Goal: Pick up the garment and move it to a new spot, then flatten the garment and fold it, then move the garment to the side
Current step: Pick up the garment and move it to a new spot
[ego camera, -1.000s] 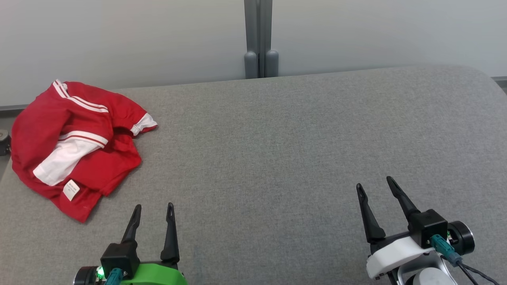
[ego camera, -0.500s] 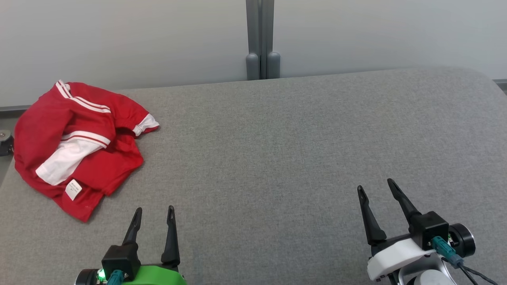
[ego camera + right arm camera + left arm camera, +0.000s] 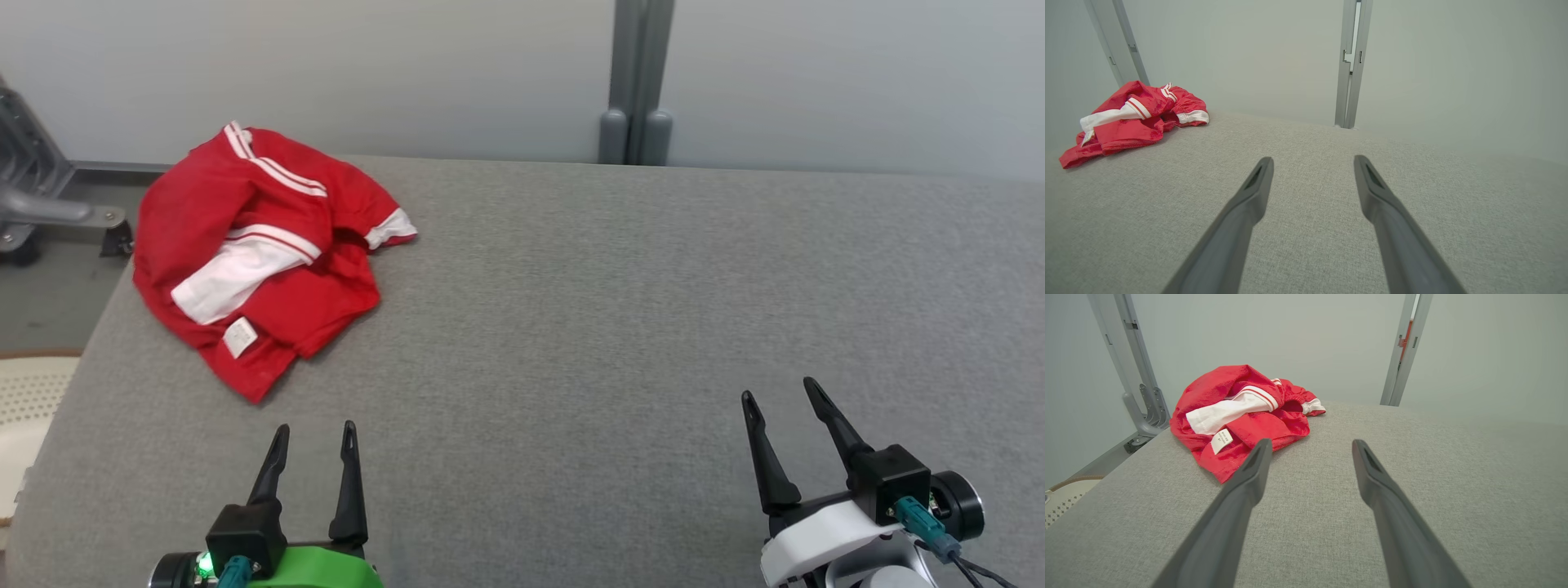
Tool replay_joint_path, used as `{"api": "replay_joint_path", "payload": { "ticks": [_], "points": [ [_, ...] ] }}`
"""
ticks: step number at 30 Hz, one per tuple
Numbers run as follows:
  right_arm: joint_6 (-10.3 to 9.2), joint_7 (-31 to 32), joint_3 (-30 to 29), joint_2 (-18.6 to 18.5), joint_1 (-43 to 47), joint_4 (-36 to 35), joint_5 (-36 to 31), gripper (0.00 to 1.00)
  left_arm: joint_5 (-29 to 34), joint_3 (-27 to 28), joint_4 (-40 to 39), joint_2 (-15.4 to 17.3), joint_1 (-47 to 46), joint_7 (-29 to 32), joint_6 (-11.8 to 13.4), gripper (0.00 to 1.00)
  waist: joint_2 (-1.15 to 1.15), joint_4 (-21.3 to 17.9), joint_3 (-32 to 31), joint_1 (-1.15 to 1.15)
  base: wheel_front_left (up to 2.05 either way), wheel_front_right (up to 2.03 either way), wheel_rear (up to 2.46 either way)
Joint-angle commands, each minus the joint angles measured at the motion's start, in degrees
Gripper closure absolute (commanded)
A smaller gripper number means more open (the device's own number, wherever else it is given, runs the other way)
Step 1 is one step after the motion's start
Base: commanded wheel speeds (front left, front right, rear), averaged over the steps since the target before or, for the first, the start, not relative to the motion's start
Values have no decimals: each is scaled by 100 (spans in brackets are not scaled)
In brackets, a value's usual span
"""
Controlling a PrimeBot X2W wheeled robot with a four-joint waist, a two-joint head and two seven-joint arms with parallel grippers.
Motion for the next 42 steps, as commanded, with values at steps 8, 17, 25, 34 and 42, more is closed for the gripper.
{"api": "replay_joint_path", "payload": {
  "ticks": [8, 17, 25, 34, 42],
  "points": [
    [0, -18, 101, -18, -3, 4, 70, 0, 49, 173, -42, 34, 99, -4, -34, 0, 0, 1408, 10, 0, 0, 0, 0],
    [-1, -18, 112, -19, -86, 11, -24, 0, -51, 136, -111, 34, 98, -4, -9, 0, 0, 1845, 166, 0, 0, 0, 0],
    [-1, -18, -41, -22, -270, -436, -280, 0, 70, 501, -312, 60, -225, -4, -48, 0, 0, 1743, 620, 0, 0, 0, 0],
    [-1, -18, -251, -20, -749, -740, -766, 0, 392, 1100, -683, 639, -1920, -3, -324, 0, 0, 1202, 1627, 0, 0, 0, 0],
    [-1, -18, -254, -69, -1258, -1099, -1108, 0, 521, 1121, 500, 1543, -4292, 351, -670, 0, 0, 544, 2708, 0, 0, 0, 0]
  ]
}}
